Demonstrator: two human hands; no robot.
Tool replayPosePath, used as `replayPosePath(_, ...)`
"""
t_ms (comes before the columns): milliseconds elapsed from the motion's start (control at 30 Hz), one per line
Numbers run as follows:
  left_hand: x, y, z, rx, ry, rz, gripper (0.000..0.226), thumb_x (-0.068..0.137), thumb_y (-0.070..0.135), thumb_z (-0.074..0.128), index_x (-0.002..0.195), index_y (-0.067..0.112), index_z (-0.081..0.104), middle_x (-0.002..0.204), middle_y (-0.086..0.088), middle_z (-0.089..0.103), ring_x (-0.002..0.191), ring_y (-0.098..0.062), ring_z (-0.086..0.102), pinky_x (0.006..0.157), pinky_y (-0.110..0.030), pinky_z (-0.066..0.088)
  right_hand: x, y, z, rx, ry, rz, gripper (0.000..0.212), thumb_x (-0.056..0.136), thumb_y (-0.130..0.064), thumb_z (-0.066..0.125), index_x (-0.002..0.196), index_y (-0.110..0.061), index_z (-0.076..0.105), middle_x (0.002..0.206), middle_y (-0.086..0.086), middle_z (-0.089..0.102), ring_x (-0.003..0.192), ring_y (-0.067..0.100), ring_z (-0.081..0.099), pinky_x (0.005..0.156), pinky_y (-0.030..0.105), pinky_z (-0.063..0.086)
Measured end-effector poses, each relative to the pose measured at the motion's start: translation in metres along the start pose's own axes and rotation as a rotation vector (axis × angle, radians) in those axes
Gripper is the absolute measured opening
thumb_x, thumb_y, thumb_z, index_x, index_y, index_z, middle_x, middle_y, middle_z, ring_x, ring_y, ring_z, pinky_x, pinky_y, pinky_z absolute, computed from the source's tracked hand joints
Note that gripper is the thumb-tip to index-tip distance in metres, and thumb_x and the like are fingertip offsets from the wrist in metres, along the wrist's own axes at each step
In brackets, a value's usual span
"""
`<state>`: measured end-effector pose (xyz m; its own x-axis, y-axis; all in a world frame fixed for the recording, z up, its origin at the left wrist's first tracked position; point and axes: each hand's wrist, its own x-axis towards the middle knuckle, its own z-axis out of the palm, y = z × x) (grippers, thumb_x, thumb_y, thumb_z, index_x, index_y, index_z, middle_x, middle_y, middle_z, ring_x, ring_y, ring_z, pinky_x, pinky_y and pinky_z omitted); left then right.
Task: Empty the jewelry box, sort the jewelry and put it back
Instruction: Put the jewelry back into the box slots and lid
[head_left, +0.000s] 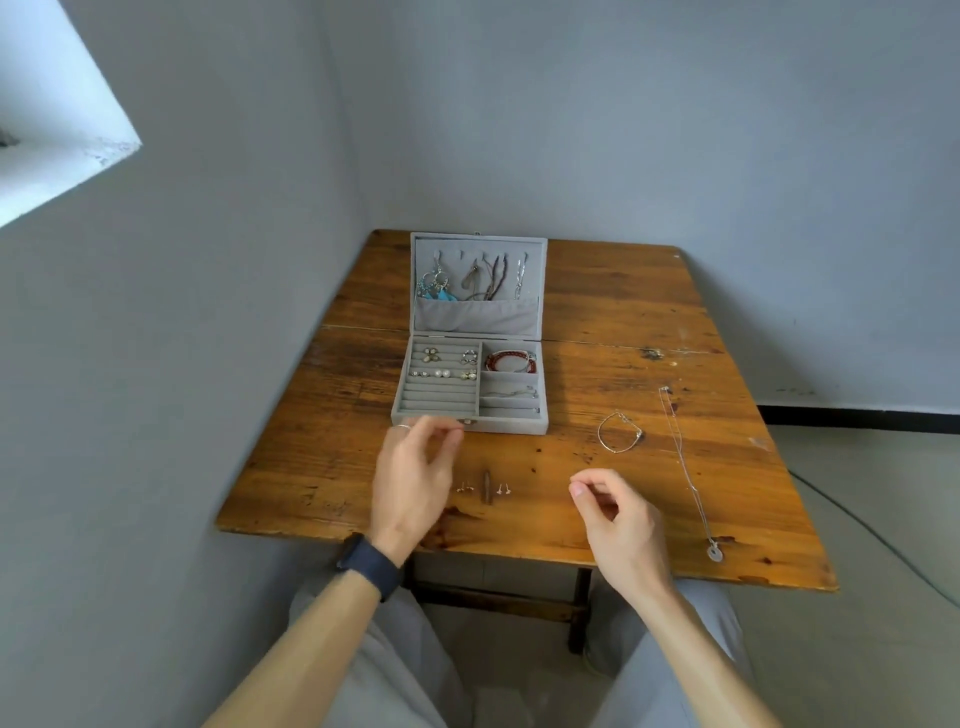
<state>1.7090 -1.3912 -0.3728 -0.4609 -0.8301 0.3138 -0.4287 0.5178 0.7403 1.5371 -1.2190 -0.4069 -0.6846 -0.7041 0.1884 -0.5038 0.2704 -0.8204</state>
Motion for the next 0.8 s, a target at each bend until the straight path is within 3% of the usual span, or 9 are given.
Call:
replayPosePath(100, 0.008, -0.034, -0.023, -0.007, 0.093, -0.154, 0.010, 0.097, 0.027, 0.061, 0.104, 0.033, 0.067, 0.103, 0.012, 0.063, 0.102, -0.008, 0.056, 0.085, -0.025, 0.045, 0.014, -0.016, 0.004, 0.011, -0.061, -0.056, 0.012, 0.095, -0.026, 0.065, 0.095, -0.038, 0.066, 0.093, -0.032, 0.067, 0.098, -0.011, 0.059, 0.075, -0.001, 0.042)
replayPosePath(267, 0.007, -0.064, -0.032, 0.077, 0.150, -0.302, 0.011, 0.097, 0.023, 0.061, 0.098, 0.033, 0.064, 0.107, 0.012, 0.057, 0.109, -0.014, 0.051, 0.086, -0.028, 0.042, 0.058, -0.049, 0.025, -0.101, -0.184, -0.184, 0.009, 0.096, -0.027, 0.062, 0.099, -0.034, 0.067, 0.098, -0.025, 0.064, 0.096, -0.006, 0.058, 0.075, 0.008, 0.041)
replayPosePath(467, 0.004, -0.065, -0.027, 0.163, 0.171, -0.303, 0.009, 0.096, 0.023, 0.061, 0.098, 0.025, 0.069, 0.124, 0.009, 0.052, 0.115, -0.013, 0.047, 0.093, -0.031, 0.044, 0.116, -0.079, 0.052, -0.379, -0.340, -0.277, 0.011, 0.099, -0.028, 0.057, 0.100, -0.030, 0.067, 0.111, -0.010, 0.058, 0.108, 0.015, 0.046, 0.085, 0.027, 0.033)
replayPosePath(667, 0.001, -0.063, -0.028, 0.214, 0.154, -0.285, 0.010, 0.096, 0.026, 0.061, 0.101, 0.025, 0.069, 0.127, 0.009, 0.052, 0.113, -0.012, 0.048, 0.095, -0.030, 0.044, 0.147, -0.097, 0.068, -0.643, -0.549, -0.309, 0.016, 0.099, -0.034, 0.054, 0.107, -0.034, 0.069, 0.131, -0.003, 0.052, 0.129, 0.021, 0.035, 0.105, 0.038, 0.037)
replayPosePath(800, 0.002, -0.063, -0.027, 0.245, 0.145, -0.280, 0.013, 0.097, 0.029, 0.058, 0.104, 0.026, 0.068, 0.128, 0.011, 0.051, 0.113, -0.011, 0.047, 0.095, -0.028, 0.039, 0.156, -0.111, 0.075, -0.768, -0.631, -0.305, 0.016, 0.097, -0.036, 0.056, 0.105, -0.036, 0.070, 0.132, -0.001, 0.049, 0.128, 0.023, 0.034, 0.103, 0.042, 0.039)
